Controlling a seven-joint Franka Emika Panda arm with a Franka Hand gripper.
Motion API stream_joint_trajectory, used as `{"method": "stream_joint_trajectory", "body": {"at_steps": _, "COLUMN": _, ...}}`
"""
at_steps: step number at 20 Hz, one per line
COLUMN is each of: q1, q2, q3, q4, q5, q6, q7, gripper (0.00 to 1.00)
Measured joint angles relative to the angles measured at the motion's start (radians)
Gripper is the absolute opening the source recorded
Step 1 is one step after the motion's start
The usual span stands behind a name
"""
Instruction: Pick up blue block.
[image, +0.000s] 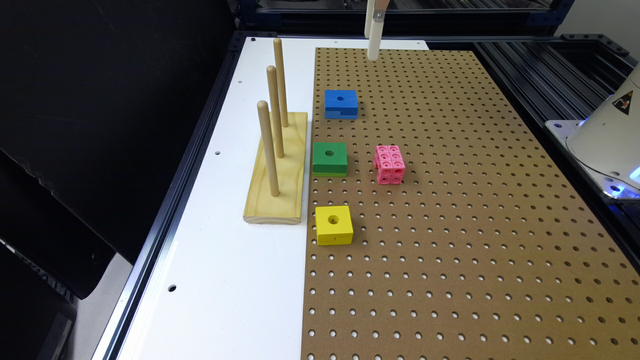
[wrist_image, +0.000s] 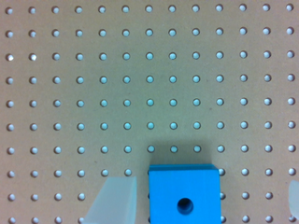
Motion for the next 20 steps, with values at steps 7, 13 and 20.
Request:
{"method": "stream_joint_trajectory", "body": {"at_steps": 7, "q1": 0.0, "q2": 0.061, "q3": 0.001, "q4": -0.009, "q5": 0.0, "q6": 0.061, "q7": 0.0, "gripper": 1.0}}
{"method": "stream_joint_trajectory", "body": {"at_steps": 13, "q1": 0.0, "q2": 0.094, "q3": 0.02, "q4": 0.001, "q5": 0.0005, "q6": 0.1, "q7": 0.003, "gripper": 1.0}}
{"method": "stream_joint_trajectory", "body": {"at_steps": 20, "q1": 0.0, "q2": 0.094, "q3": 0.031, "q4": 0.014, "q5": 0.0008, "q6": 0.1, "q7": 0.004, "gripper": 1.0}}
